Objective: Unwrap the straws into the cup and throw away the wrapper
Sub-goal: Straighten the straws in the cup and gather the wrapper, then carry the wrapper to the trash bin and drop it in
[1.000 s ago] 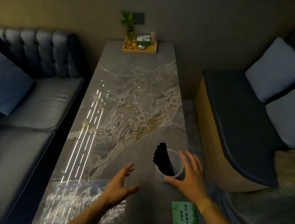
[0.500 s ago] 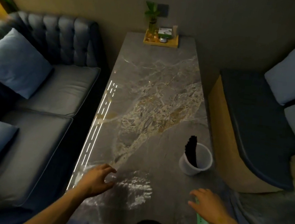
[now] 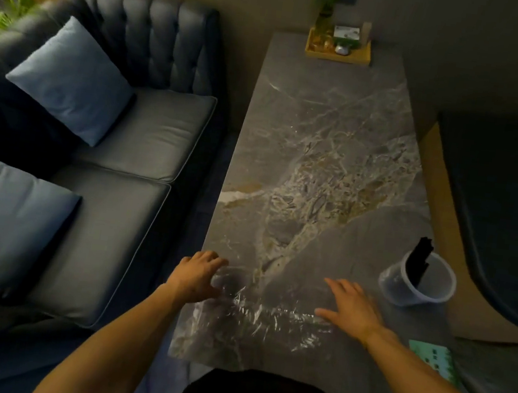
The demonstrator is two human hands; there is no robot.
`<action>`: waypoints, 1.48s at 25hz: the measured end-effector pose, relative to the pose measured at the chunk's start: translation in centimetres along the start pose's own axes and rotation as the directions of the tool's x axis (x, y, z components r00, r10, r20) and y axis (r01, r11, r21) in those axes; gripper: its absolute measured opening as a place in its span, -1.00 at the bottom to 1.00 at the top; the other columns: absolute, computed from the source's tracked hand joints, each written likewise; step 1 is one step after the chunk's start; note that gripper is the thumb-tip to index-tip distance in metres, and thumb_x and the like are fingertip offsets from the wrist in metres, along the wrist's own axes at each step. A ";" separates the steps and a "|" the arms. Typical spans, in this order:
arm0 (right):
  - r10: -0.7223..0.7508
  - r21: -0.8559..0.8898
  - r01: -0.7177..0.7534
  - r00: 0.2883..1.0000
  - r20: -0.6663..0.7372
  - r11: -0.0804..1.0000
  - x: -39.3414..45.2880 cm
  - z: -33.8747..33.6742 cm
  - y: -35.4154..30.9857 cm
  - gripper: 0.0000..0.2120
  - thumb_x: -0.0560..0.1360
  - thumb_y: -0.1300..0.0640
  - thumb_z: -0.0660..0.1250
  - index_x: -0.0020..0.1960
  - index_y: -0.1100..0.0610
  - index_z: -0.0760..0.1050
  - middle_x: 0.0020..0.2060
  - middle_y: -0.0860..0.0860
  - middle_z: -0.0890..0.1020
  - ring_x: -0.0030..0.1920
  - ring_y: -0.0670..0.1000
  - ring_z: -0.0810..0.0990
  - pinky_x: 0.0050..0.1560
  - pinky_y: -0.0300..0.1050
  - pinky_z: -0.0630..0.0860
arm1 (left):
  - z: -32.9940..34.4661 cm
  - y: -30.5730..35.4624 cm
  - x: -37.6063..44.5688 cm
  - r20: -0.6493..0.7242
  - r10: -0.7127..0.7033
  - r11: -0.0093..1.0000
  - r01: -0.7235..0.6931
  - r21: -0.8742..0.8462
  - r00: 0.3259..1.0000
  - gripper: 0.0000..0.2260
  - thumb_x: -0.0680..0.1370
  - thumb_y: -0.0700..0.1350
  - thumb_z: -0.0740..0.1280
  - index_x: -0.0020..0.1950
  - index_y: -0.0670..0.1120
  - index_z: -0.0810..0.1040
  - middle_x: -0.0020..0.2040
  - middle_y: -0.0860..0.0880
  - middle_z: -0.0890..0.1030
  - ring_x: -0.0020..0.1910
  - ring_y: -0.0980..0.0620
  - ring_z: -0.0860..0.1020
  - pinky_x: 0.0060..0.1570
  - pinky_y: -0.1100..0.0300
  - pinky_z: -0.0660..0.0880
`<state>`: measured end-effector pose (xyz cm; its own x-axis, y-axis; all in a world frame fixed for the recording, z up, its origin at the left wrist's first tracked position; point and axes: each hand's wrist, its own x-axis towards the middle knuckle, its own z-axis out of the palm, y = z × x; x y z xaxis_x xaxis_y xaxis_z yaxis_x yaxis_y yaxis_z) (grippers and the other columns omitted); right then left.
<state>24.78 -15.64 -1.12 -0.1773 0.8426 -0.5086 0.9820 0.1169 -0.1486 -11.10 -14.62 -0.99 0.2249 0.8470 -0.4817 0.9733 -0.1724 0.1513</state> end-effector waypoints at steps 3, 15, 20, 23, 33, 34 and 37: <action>0.025 -0.070 -0.015 0.990 0.138 0.997 0.6 1.2 -1.7 -0.06 0.36 -0.34 0.32 0.55 -0.04 -0.04 0.53 0.01 0.14 0.49 0.15 0.14 0.42 0.13 0.24 | 0.8 0.0 0.5 0.062 0.001 1.000 -0.001 0.011 0.998 -0.36 0.45 0.15 0.36 0.49 0.12 0.22 0.42 -0.03 0.38 0.39 -0.11 0.37 0.34 -0.10 0.33; 0.218 0.178 -0.216 0.976 0.009 0.960 -0.3 3.9 -3.6 -0.75 0.35 -0.09 0.47 -0.17 -0.07 0.40 0.00 -0.03 0.47 0.12 0.10 0.43 0.09 0.03 0.44 | 2.0 -0.2 0.8 0.088 0.027 0.997 -0.020 -0.081 0.996 -0.71 0.51 0.06 0.29 0.17 -0.04 0.52 0.15 -0.12 0.48 0.16 -0.18 0.48 0.09 -0.04 0.42; 0.278 0.829 -0.177 0.960 0.027 0.530 -2.1 2.9 -2.3 -0.77 0.37 0.31 0.50 -0.29 0.13 0.46 -0.35 0.10 0.57 -0.33 -0.08 0.54 -0.21 -0.16 0.49 | 0.9 -1.6 1.3 0.206 0.122 0.890 -0.015 -0.455 0.971 -0.83 0.42 -0.07 0.48 -0.28 0.08 0.50 -0.29 0.11 0.55 -0.21 0.02 0.56 -0.30 0.28 0.41; 0.374 0.948 -0.135 0.927 0.018 0.288 -4.6 2.2 -0.8 -0.86 0.38 0.31 0.49 -0.21 0.17 0.54 -0.38 0.01 0.67 -0.40 -0.20 0.61 -0.35 -0.40 0.49 | 0.4 -1.8 1.8 0.233 0.170 0.753 0.026 -0.658 0.958 -0.84 0.38 -0.12 0.55 -0.24 -0.01 0.57 -0.32 0.09 0.58 -0.29 0.13 0.51 -0.21 0.27 0.45; 0.556 0.972 0.083 0.808 -0.195 0.220 -13.4 -0.2 3.2 -0.92 0.44 0.17 0.45 -0.14 0.00 0.62 -0.22 -0.06 0.71 -0.16 -0.05 0.66 -0.15 -0.08 0.65 | -0.6 10.3 3.1 0.164 0.505 0.818 -0.410 -0.404 0.847 -0.82 0.44 -0.13 0.46 -0.02 -0.15 0.60 -0.20 0.02 0.56 -0.22 0.09 0.47 -0.20 0.29 0.41; 0.547 0.964 0.098 0.807 -0.222 0.247 -14.8 -0.4 3.8 -0.90 0.44 0.17 0.46 -0.15 -0.03 0.62 -0.24 -0.10 0.70 -0.19 -0.10 0.66 -0.19 -0.14 0.64 | -0.8 12.6 2.8 0.163 0.544 0.798 -0.448 -0.404 0.823 -0.82 0.44 -0.13 0.46 -0.02 -0.16 0.59 -0.20 0.00 0.55 -0.21 0.09 0.47 -0.16 0.23 0.43; 0.557 0.944 0.114 0.783 -0.277 0.310 -19.7 -0.7 5.7 -0.92 0.43 0.13 0.46 -0.16 -0.04 0.61 -0.25 -0.05 0.70 -0.27 -0.09 0.65 -0.29 -0.18 0.59 | -1.3 20.6 1.0 0.144 0.678 0.689 -0.554 -0.468 0.721 -0.88 0.47 -0.15 0.45 -0.07 -0.17 0.60 -0.24 0.00 0.55 -0.25 0.10 0.46 -0.17 0.22 0.42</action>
<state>33.90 -31.21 8.65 0.4259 0.8708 -0.2458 0.2217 -0.3638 -0.9047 9.16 -16.73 2.77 0.8284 0.4214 -0.3690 0.5245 -0.3522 0.7752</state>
